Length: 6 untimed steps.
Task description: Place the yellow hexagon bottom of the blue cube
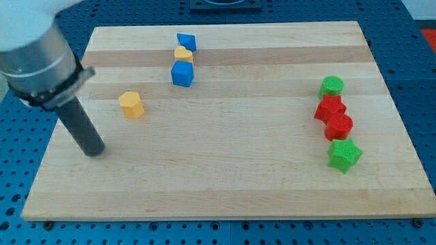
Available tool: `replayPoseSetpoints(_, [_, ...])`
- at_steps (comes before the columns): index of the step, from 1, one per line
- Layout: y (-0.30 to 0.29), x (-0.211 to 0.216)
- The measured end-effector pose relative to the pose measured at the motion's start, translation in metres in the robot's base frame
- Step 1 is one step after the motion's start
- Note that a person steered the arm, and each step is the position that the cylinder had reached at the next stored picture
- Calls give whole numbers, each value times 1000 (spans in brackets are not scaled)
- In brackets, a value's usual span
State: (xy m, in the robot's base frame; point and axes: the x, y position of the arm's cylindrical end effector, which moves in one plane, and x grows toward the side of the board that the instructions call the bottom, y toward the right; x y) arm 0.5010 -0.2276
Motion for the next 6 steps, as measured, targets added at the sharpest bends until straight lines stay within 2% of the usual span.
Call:
replayPoseSetpoints(1, [7, -64])
replayPoseSetpoints(2, [10, -64])
replayPoseSetpoints(5, [109, -71])
replayPoseSetpoints(6, [115, -71])
